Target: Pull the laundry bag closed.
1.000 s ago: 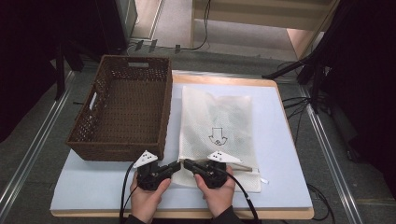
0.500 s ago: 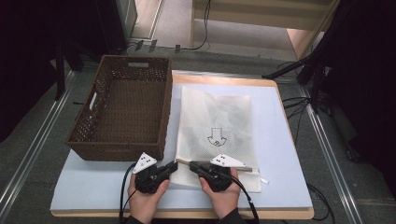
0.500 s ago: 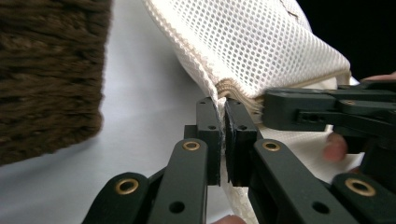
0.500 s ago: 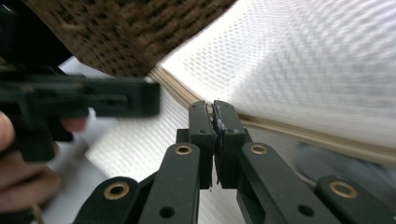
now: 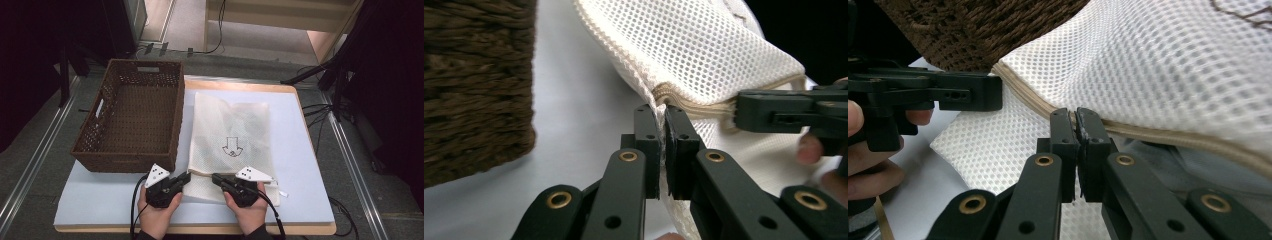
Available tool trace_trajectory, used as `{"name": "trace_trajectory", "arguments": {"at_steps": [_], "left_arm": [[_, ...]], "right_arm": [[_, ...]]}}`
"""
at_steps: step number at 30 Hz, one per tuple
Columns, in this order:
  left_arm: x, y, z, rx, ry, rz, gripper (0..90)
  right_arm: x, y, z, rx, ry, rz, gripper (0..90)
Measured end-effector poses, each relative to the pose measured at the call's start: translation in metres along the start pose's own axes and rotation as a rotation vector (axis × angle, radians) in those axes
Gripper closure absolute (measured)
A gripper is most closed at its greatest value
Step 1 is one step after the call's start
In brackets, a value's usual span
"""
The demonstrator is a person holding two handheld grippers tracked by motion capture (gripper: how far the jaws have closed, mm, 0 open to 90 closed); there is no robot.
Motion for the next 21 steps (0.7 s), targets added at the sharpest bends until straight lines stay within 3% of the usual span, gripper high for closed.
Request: {"name": "trace_trajectory", "arguments": {"at_steps": [6, 21], "left_arm": [[0.0, 0.003, -0.002, 0.004, -0.006, 0.004, 86.4], [-0.002, 0.003, -0.002, 0.02, -0.018, 0.003, 86.4]], "right_arm": [[-0.006, 0.005, -0.006, 0.018, 0.003, 0.005, 88.2], [-0.022, 0.007, -0.019, 0.01, 0.029, -0.008, 88.2]]}}
Point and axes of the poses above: each handheld gripper's, and its own axes: x roughly forward along the jaws, y roughly out of its underside, z roughly to its left, the point moved 4 cm from there along x, roughly forward along the jaws, and after that the axes turned 6 degrees about -z, right-handed, at the moved point
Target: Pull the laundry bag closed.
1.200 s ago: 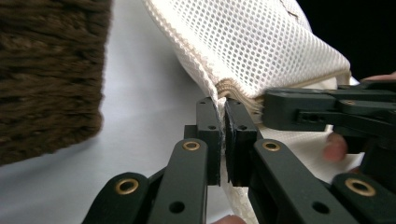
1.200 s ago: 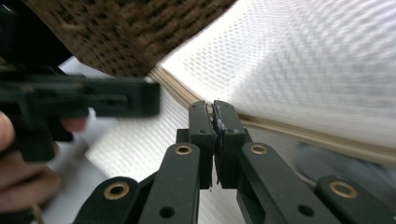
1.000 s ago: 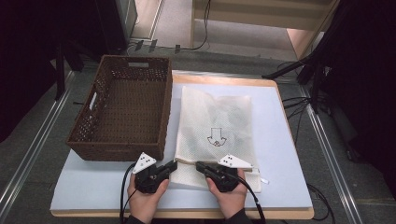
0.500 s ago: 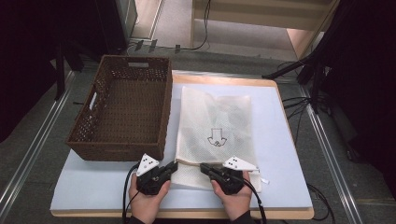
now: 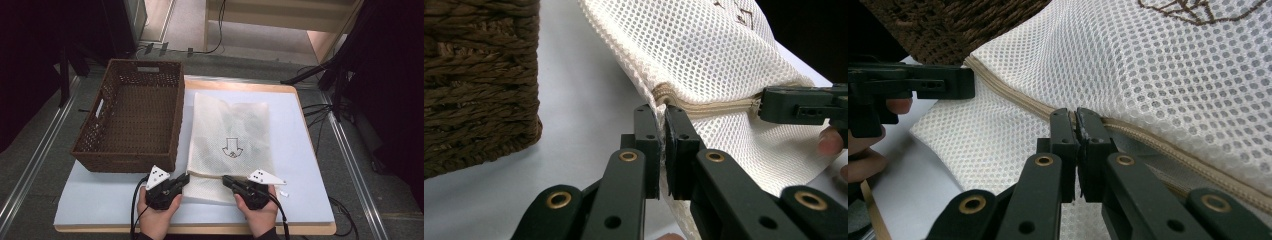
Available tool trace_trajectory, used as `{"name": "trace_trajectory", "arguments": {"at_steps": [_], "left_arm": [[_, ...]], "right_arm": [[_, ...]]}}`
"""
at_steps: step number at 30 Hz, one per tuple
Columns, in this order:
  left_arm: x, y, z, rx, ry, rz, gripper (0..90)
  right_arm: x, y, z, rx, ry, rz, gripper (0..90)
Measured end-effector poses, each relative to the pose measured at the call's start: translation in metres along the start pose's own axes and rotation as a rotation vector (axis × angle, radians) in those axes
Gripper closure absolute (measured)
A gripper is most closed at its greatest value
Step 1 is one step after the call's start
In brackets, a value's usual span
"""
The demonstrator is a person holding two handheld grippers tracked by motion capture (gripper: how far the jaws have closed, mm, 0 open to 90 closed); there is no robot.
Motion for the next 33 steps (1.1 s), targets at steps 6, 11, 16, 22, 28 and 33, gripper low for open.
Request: {"name": "trace_trajectory", "arguments": {"at_steps": [6, 11, 16, 22, 28, 33], "left_arm": [[-0.001, 0.001, 0.0, -0.001, -0.007, 0.003, 86.4], [-0.001, 0.001, 0.001, 0.001, -0.006, 0.001, 86.3], [-0.002, 0.0, 0.001, 0.0, -0.003, 0.002, 86.3], [-0.002, 0.0, 0.001, -0.001, -0.007, 0.002, 86.3], [-0.001, 0.001, 0.001, -0.006, -0.007, 0.003, 86.3], [-0.002, 0.001, 0.002, -0.006, -0.007, 0.006, 86.3]], "right_arm": [[-0.005, 0.001, -0.006, 0.002, 0.01, 0.0, 88.2], [-0.009, 0.001, -0.011, 0.007, 0.023, -0.003, 88.2], [-0.013, 0.0, -0.015, 0.016, 0.032, -0.009, 88.2], [-0.017, 0.0, -0.021, 0.023, 0.045, -0.015, 88.2], [-0.023, 0.001, -0.027, 0.023, 0.057, -0.018, 88.2], [-0.027, 0.001, -0.032, 0.026, 0.07, -0.022, 88.2]]}}
Point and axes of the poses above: each handheld gripper's, and its own axes: x roughly forward along the jaws, y roughly out of its underside, z roughly to its left, the point moved 4 cm from there along x, roughly forward along the jaws, and after that the axes turned 6 degrees about -z, right-handed, at the moved point
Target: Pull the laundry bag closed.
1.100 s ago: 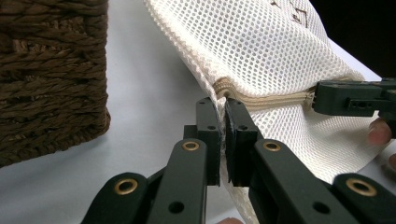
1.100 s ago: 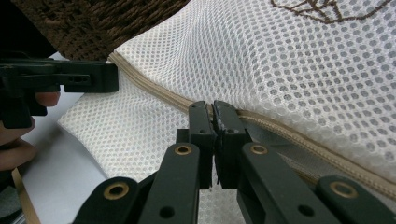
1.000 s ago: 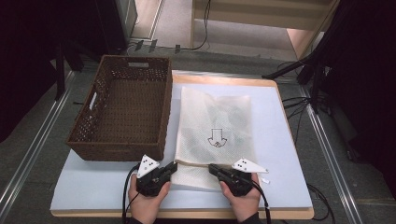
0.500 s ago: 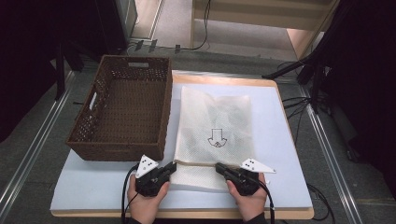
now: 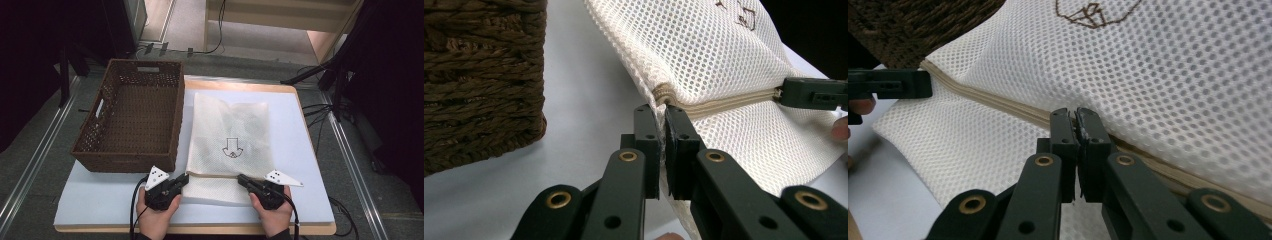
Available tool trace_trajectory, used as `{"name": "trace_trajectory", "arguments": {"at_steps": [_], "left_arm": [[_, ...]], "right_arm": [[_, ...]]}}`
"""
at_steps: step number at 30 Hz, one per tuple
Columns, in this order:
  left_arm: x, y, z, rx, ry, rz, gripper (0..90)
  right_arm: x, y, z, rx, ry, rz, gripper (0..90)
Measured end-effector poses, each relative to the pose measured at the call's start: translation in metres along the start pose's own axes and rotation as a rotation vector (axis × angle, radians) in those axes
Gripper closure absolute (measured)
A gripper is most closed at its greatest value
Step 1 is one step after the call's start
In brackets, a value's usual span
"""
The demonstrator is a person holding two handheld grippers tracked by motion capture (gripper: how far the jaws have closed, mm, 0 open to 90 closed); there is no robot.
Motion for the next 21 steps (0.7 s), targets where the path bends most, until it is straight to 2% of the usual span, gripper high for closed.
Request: {"name": "trace_trajectory", "arguments": {"at_steps": [21], "left_arm": [[0.0, 0.0, 0.001, -0.001, 0.0, 0.004, 86.1]], "right_arm": [[-0.027, 0.001, -0.03, 0.018, 0.059, -0.014, 88.1]]}}
Point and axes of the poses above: each handheld gripper's, and its own axes: x roughly forward along the jaws, y roughly out of its underside, z roughly to its left, the point moved 4 cm from there along x, roughly forward along the jaws, and after that the axes turned 6 degrees about -z, right-handed, at the moved point
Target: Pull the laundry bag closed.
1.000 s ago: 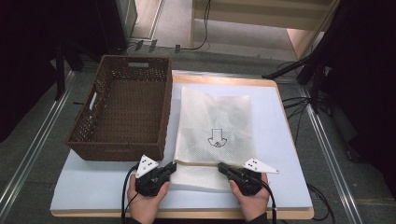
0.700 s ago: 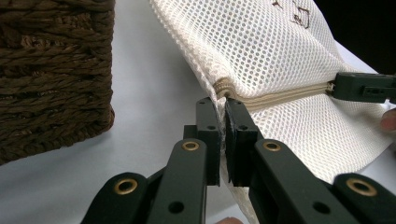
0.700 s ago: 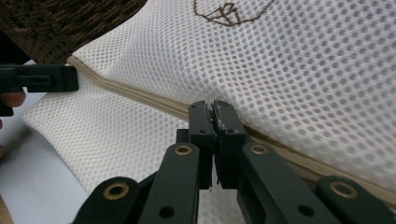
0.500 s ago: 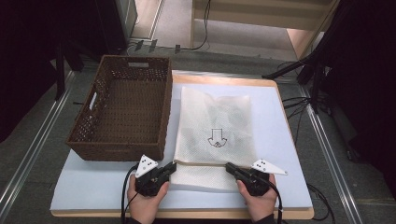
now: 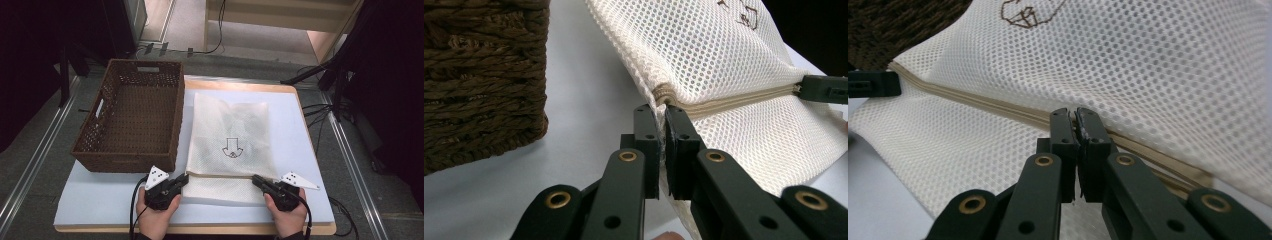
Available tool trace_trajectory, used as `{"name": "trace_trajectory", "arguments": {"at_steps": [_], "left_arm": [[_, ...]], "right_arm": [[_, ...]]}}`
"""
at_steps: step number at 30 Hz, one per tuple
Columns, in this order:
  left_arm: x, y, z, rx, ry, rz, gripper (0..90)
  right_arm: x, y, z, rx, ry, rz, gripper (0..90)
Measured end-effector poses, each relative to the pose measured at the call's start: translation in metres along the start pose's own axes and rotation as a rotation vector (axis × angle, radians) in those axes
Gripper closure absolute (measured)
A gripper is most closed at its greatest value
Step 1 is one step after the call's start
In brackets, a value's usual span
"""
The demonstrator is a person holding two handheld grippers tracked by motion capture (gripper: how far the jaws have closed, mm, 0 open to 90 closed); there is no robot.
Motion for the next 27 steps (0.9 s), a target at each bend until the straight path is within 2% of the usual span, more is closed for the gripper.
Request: {"name": "trace_trajectory", "arguments": {"at_steps": [14, 21, 24, 27], "left_arm": [[0.0, 0.0, 0.0, -0.008, 0.003, -0.002, 86.2], [-0.001, 0.0, 0.0, -0.008, 0.002, -0.003, 86.1], [-0.001, 0.0, 0.0, -0.008, 0.006, -0.002, 86.1], [0.0, 0.001, 0.0, -0.003, 0.003, 0.003, 86.1]], "right_arm": [[-0.022, 0.0, -0.028, 0.034, 0.057, -0.017, 88.1], [-0.03, 0.001, -0.039, 0.025, 0.094, -0.015, 88.1], [-0.034, 0.001, -0.044, 0.044, 0.089, -0.019, 88.1], [-0.036, 0.001, -0.045, 0.034, 0.086, -0.014, 88.1]]}}
Point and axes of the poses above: each handheld gripper's, and its own axes: x roughly forward along the jaws, y roughly out of its underside, z roughly to its left, the point moved 4 cm from there along x, roughly forward along the jaws, and after that the axes turned 6 degrees about -z, right-handed, at the moved point
